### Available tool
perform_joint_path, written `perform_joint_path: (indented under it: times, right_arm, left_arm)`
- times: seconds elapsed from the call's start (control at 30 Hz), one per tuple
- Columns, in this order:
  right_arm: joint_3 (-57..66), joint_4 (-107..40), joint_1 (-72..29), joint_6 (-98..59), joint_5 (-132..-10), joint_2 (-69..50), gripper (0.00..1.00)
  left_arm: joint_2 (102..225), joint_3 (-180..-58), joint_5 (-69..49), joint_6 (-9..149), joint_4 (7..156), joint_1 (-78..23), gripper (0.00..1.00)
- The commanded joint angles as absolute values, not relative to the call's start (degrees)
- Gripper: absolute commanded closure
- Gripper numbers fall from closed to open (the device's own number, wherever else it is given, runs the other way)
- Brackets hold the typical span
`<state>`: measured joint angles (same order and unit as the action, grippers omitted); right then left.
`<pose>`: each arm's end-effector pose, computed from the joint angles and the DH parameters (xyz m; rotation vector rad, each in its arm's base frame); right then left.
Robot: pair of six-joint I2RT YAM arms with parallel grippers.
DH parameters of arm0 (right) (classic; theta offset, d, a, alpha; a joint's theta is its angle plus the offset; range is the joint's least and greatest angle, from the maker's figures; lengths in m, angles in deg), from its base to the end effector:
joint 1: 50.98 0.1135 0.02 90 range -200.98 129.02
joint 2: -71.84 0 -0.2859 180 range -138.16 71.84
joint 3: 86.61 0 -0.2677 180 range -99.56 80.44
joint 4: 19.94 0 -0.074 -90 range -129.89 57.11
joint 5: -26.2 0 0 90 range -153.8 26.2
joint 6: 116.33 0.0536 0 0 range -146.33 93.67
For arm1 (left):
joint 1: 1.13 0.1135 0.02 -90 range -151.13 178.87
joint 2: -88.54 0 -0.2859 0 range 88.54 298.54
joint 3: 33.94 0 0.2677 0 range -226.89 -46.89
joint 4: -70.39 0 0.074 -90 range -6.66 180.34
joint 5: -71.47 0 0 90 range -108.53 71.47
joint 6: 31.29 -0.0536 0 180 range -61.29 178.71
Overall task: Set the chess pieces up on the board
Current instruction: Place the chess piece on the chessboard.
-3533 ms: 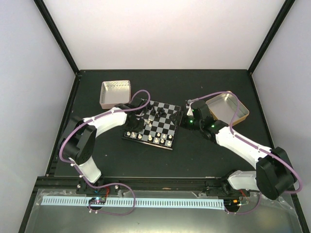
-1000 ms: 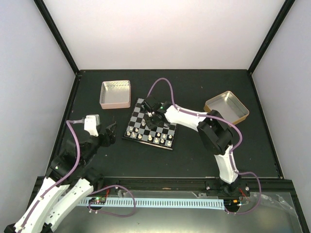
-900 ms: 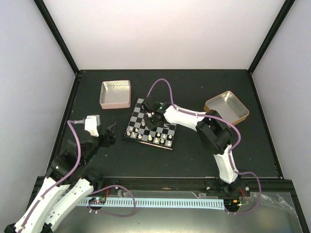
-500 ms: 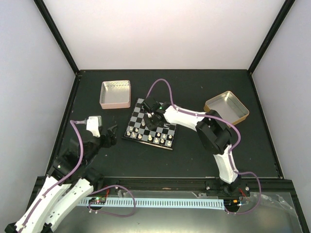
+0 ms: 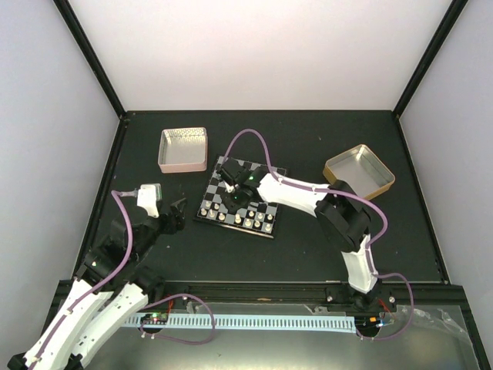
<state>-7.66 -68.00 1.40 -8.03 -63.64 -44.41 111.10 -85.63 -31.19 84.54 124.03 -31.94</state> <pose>0.2823 0.3660 0.1858 -0.8006 2.6153 0.3729 0.0960 -0.0436 0.3011 -0.0558 2.0109 -0.4162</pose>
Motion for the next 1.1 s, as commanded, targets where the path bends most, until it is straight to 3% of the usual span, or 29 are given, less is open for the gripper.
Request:
perform_joint_path:
  times: [0.0, 0.9, 1.07]
  right_arm:
    - [-9.87, -68.29, 3.50, -8.01, -65.60, -44.70, 0.96]
    - [-15.55, -71.25, 4.83, -7.10, -61.20, -51.95, 0.93]
    - [-15.88, -71.64, 4.83, -6.33, -61.42, -50.88, 0.85]
  left_arm:
    - [111.38, -85.82, -32.06, 85.20, 124.08, -31.56, 0.20]
    - [111.60, -85.61, -32.78, 85.28, 124.24, -31.57, 0.19]
    - [112.21, -85.80, -33.03, 85.38, 124.51, -31.55, 0.19]
